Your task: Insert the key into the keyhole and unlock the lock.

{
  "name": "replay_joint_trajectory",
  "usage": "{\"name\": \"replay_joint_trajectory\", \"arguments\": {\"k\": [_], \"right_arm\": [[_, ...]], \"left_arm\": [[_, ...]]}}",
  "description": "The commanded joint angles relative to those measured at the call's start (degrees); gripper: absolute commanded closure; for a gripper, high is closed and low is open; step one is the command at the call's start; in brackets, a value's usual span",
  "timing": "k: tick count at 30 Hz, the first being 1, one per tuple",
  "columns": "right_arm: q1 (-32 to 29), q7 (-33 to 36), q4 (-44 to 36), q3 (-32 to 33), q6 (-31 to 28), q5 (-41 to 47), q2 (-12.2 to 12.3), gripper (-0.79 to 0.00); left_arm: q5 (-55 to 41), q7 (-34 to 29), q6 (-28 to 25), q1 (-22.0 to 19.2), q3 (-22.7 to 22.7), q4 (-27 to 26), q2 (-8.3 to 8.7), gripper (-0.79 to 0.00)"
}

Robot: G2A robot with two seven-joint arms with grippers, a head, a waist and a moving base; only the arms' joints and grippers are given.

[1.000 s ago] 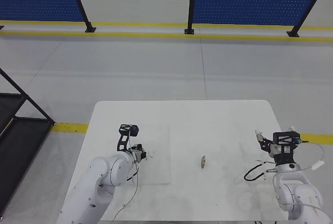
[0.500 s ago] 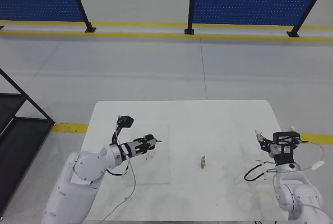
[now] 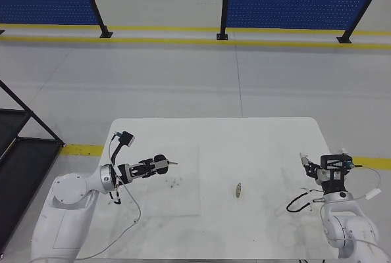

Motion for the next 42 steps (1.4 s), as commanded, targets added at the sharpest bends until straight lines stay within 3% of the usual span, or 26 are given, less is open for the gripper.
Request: {"name": "replay_joint_trajectory", "arguments": {"k": [1,13,19,25,35,42], "right_arm": [[0.0,0.0,0.0,0.0,0.0,0.0,0.0,-0.785],[0.0,0.0,-0.1,-0.1,-0.1,-0.2,0.0,-0.785],[1.6,4.7,-5.6,-2.6,-1.9,-3.8,-0.1,-0.785],[5.5,16.2,-10.2,-5.3,-4.6,-4.3,-0.2,-0.785],[10.8,42.1,-15.3,-11.2,-7.0,-1.9,-0.6,-0.785],[14.6,57.9,-17.0,-16.6,-5.2,0.4,-1.2,-0.785]], "left_arm": [[0.8,0.1,0.1,0.0,0.0,-0.1,-0.01,0.0],[0.8,0.1,0.1,0.0,0.0,-0.1,-0.01,0.0],[0.8,0.1,0.1,0.0,0.0,-0.1,-0.01,0.0],[0.8,0.1,0.1,0.0,0.0,-0.1,-0.01,0.0],[0.8,0.1,0.1,0.0,0.0,-0.1,-0.01,0.0],[0.8,0.1,0.1,0.0,0.0,-0.1,-0.01,0.0]]}}
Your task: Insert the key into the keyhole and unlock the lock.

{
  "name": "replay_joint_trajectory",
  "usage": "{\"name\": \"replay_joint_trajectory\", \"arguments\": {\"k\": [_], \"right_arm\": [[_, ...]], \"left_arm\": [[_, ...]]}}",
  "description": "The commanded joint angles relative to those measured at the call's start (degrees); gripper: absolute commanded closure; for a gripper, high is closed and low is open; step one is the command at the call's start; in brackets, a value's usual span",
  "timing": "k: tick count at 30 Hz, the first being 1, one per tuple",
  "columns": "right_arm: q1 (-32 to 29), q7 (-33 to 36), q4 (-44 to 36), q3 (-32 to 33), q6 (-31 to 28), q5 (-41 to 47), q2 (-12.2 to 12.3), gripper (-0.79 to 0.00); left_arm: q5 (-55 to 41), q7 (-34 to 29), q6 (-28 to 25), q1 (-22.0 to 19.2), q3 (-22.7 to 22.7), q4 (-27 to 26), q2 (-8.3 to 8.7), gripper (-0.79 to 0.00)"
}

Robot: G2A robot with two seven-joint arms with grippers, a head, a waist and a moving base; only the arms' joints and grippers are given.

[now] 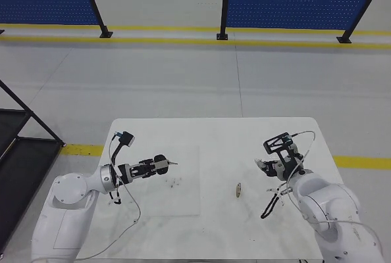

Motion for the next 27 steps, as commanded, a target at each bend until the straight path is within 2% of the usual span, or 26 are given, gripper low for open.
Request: {"name": "replay_joint_trajectory", "arguments": {"k": [1,10,23,24,27], "right_arm": [[0.9,4.6,0.3,-1.4,2.0,1.2,-0.3,-0.785],[4.6,19.2,-0.4,-7.3,9.7,4.7,-1.3,-0.785],[4.4,18.5,-0.4,-7.5,9.2,6.4,-1.4,-0.785],[4.6,19.3,-0.4,-7.3,8.7,8.3,-1.4,-0.785],[7.1,26.4,-1.7,-7.0,12.2,13.6,-1.8,-0.785]], "left_arm": [[0.0,0.0,0.0,0.0,0.0,0.0,0.0,0.0],[0.0,0.0,0.0,0.0,0.0,0.0,0.0,0.0],[0.0,0.0,0.0,0.0,0.0,0.0,0.0,0.0],[0.0,0.0,0.0,0.0,0.0,0.0,0.0,0.0],[0.0,0.0,0.0,0.0,0.0,0.0,0.0,0.0]]}}
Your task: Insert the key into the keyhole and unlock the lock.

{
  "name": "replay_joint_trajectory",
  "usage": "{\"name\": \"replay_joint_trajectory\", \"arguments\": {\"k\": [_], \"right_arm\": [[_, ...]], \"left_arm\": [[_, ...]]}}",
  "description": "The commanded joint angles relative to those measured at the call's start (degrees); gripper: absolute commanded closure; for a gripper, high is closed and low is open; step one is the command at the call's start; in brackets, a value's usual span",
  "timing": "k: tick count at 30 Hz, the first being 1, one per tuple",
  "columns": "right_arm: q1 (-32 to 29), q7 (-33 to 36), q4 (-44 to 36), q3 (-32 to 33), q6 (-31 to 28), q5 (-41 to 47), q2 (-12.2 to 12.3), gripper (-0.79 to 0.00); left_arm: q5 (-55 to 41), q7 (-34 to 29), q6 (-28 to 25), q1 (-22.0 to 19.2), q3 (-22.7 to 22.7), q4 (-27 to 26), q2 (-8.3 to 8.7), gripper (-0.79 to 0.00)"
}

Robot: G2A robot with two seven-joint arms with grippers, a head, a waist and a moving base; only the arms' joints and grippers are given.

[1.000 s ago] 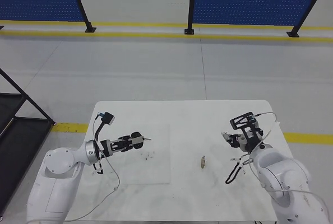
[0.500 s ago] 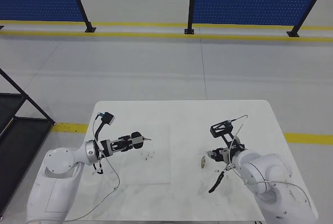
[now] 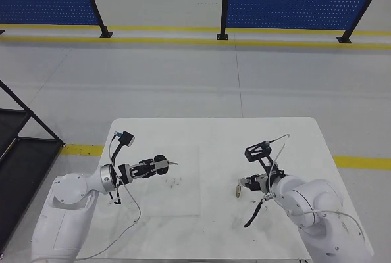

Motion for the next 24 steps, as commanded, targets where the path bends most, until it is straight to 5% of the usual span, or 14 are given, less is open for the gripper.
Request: {"name": "replay_joint_trajectory", "arguments": {"k": [1,8,24], "right_arm": [[2.3,6.0,-0.9,-0.1,3.3,4.4,-0.3,-0.785],[9.6,9.7,3.6,-7.1,11.3,6.2,-0.4,-0.785],[21.2,9.7,21.2,-20.9,11.4,11.6,0.7,-0.785]], "left_arm": [[0.0,0.0,0.0,0.0,0.0,0.0,0.0,0.0],[0.0,0.0,0.0,0.0,0.0,0.0,0.0,0.0],[0.0,0.0,0.0,0.0,0.0,0.0,0.0,0.0]]}}
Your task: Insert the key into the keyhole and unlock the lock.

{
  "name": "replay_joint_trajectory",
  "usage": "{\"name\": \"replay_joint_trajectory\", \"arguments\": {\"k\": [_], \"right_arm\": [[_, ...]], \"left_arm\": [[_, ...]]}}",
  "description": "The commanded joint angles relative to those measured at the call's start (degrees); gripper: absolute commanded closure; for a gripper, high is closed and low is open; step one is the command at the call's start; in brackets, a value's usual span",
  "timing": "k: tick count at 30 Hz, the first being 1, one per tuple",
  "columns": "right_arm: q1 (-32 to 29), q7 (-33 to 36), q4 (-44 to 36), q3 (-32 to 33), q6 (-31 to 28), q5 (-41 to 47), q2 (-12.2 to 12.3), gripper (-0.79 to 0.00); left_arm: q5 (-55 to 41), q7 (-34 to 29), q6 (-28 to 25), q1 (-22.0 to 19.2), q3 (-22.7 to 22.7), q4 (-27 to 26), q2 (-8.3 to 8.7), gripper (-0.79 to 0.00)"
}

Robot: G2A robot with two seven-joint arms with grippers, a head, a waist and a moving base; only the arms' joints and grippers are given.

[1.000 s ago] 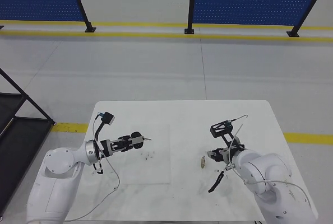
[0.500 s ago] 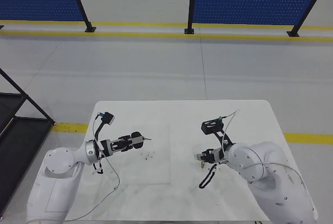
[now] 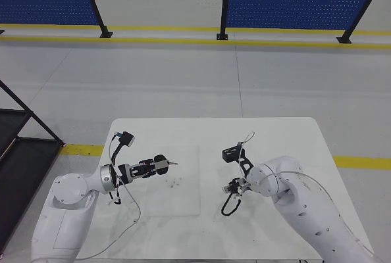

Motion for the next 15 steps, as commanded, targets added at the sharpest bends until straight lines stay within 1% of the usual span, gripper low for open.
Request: {"name": "replay_joint_trajectory", "arguments": {"k": [1,4,15], "right_arm": [[1.5,0.0,3.0,-1.3,0.0,1.7,0.2,-0.785],[3.9,0.0,6.3,-3.7,0.0,6.3,0.4,-0.785],[3.9,0.0,6.3,-3.7,0.0,6.3,0.4,-0.785]], "left_arm": [[0.0,0.0,0.0,0.0,0.0,0.0,0.0,0.0],[0.0,0.0,0.0,0.0,0.0,0.0,0.0,0.0],[0.0,0.0,0.0,0.0,0.0,0.0,0.0,0.0]]}}
